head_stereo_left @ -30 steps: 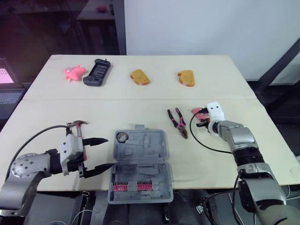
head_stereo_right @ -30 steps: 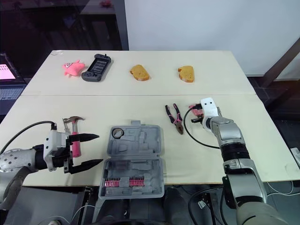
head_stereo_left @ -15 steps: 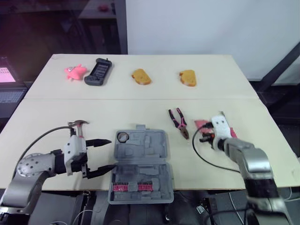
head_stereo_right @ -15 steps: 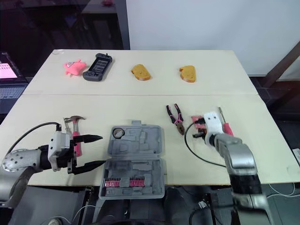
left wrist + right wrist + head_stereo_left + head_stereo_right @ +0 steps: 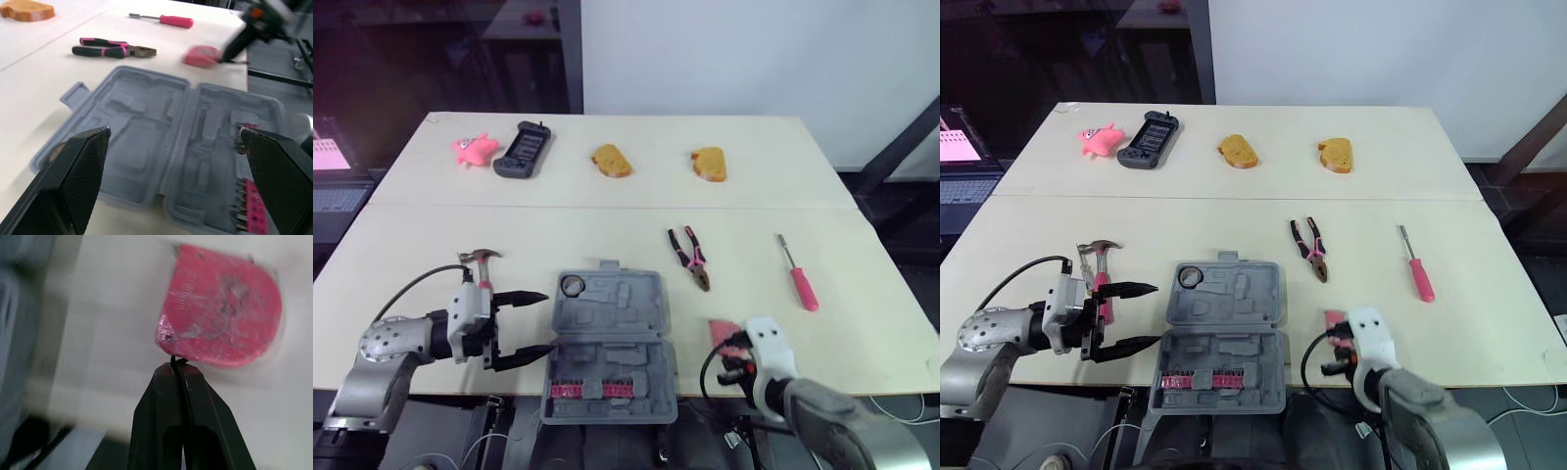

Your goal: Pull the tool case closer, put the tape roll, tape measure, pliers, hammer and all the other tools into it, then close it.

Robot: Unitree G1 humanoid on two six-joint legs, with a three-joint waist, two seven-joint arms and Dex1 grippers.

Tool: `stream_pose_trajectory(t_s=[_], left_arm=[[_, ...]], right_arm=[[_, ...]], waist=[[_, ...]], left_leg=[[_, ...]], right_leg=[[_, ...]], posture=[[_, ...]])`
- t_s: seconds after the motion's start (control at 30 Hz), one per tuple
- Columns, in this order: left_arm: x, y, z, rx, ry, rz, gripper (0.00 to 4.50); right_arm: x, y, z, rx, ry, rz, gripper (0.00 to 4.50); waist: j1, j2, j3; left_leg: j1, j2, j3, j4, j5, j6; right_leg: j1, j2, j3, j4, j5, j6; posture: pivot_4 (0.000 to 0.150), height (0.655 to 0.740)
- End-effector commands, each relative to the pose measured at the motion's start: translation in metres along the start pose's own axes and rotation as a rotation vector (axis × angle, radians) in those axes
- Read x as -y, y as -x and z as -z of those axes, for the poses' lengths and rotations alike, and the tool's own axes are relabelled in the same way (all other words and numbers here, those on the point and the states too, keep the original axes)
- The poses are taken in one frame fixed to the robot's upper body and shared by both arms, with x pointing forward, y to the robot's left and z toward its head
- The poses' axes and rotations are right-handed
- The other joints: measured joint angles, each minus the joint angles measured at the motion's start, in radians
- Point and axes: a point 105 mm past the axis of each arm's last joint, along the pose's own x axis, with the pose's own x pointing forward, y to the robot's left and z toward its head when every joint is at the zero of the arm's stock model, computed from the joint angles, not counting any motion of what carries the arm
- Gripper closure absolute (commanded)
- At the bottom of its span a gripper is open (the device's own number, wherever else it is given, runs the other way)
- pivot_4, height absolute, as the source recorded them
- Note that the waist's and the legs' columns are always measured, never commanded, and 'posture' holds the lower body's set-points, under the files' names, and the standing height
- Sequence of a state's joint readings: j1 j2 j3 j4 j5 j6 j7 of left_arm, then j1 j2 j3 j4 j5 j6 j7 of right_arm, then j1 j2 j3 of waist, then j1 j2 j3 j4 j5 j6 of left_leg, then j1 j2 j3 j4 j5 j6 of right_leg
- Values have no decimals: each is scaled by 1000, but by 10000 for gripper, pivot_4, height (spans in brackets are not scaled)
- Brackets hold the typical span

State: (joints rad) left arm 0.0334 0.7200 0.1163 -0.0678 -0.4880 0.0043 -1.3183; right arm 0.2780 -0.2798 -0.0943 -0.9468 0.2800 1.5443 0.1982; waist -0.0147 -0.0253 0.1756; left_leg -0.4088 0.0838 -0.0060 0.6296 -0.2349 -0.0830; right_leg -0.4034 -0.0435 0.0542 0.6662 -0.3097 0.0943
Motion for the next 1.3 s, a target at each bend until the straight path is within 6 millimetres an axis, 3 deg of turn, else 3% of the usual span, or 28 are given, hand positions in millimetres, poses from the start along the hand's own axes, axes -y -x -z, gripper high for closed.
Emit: stream_pose_trajectory(t_s=[0.03, 0.57, 0.67, 0.9, 1.07, 1.23, 1.3], left_arm=[[0, -2, -3, 11, -34, 26, 0], [-1, -2, -3, -3, -46, 38, 0], [-1, -2, -2, -4, -46, 39, 0], [1, 0, -2, -8, -41, 43, 0], [2, 2, -2, -13, -33, 44, 0], [2, 2, -2, -14, -33, 38, 0], [3, 1, -3, -12, -32, 40, 0]], right_arm=[[-16, 10, 4, -1, 0, -39, 44635], [-16, 11, 8, -10, -31, -27, 44635], [-16, 11, 9, -12, -31, -34, 35708], [-13, 16, 12, -22, -32, -63, 914], [-6, 26, 7, -15, 11, -126, 308], [-3, 49, -23, 29, 212, -272, 308], [-5, 60, -45, 55, 460, -351, 308]], waist=[[-3, 0, 0], [2, 0, 0], [2, 0, 0], [2, 0, 0], [0, 0, 0], [-4, -1, -1], [-2, 2, 1]], left_leg=[[0, 0, 0, 1, 0, 0], [0, 0, -1, -2, 0, 0], [0, 0, -1, -2, 0, 0], [0, 0, -1, -2, 0, 0], [0, 0, -1, -2, 0, 0], [0, 0, 1, 1, 0, 0], [1, 1, -1, 0, 0, 0]], right_leg=[[0, 0, 0, 0, 0, 0], [-1, 1, -1, 0, 0, -1], [-1, 1, -1, 0, 0, -1], [-1, 1, -1, 0, 0, 0], [0, 0, -1, -1, 0, -1], [1, 0, 0, -1, 0, -1], [1, 1, 0, -1, 0, -1]], posture=[[1500, 7400], [1500, 7400], [1500, 7400], [1500, 7400], [1500, 7400], [1500, 7400], [1500, 7400]])
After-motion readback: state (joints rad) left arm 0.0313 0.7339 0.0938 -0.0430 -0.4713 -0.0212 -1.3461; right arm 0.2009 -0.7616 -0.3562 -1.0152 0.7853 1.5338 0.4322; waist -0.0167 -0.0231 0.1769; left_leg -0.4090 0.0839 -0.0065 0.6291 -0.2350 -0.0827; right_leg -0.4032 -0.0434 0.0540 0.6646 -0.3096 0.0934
